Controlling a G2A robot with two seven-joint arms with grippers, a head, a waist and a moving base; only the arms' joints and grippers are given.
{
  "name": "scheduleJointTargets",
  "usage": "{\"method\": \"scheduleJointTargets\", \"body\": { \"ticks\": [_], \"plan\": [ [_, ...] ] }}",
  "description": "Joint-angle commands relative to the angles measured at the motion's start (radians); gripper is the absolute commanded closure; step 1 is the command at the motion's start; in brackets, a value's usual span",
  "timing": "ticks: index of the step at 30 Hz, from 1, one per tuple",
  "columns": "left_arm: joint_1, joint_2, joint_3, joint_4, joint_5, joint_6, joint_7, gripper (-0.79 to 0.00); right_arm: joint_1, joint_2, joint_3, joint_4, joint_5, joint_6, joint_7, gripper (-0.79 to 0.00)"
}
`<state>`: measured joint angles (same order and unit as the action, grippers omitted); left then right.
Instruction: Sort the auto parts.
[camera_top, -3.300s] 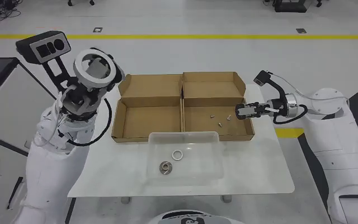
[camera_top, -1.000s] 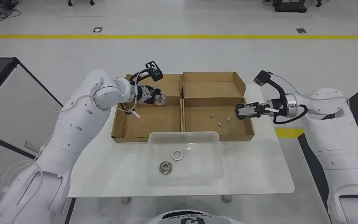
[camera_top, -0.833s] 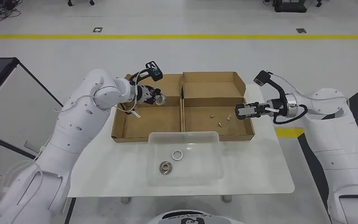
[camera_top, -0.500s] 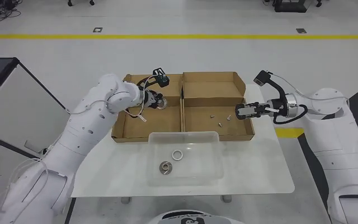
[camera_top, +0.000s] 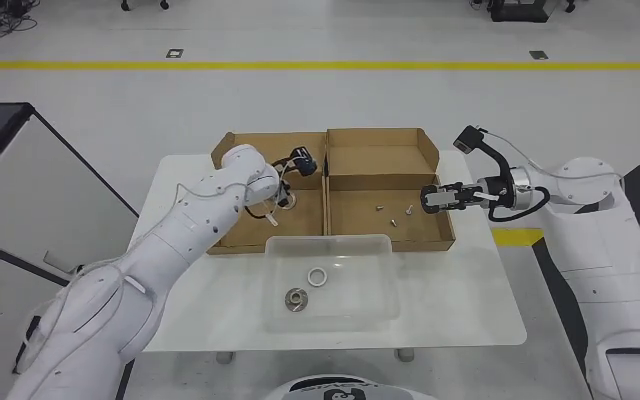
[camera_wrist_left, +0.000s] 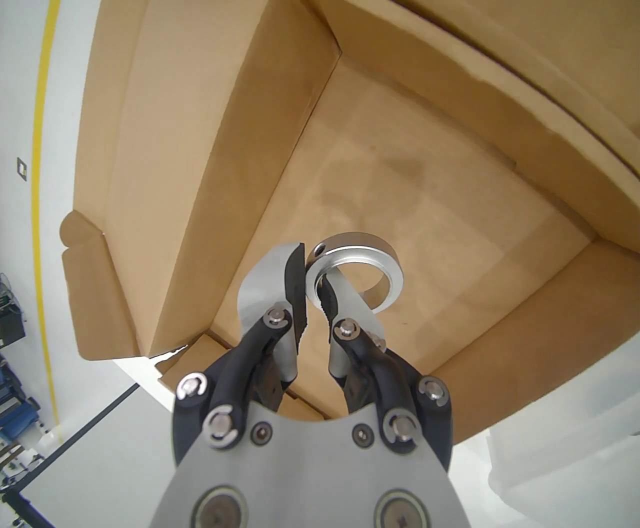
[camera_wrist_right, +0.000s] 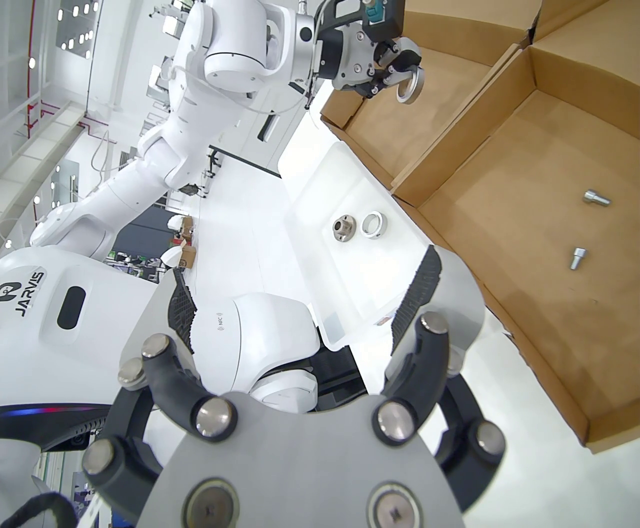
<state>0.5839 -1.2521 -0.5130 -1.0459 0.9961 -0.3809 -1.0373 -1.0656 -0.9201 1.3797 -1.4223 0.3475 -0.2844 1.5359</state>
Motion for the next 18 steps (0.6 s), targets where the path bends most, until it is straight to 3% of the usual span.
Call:
{"method": "scheduleJointTargets", "body": {
  "ticks": [1, 18],
  "plan": [
    [-0.013, -0.021, 0.025, 0.044, 0.013, 0.005, 0.002, 0.000, 0.000, 0.000, 0.000, 0.000, 0.000, 0.000, 0.000, -0.785],
    [-0.064, -0.154, 0.116, 0.303, 0.012, -0.039, 0.050, 0.000, 0.000, 0.000, 0.000, 0.000, 0.000, 0.000, 0.000, -0.785]
  ]
}}
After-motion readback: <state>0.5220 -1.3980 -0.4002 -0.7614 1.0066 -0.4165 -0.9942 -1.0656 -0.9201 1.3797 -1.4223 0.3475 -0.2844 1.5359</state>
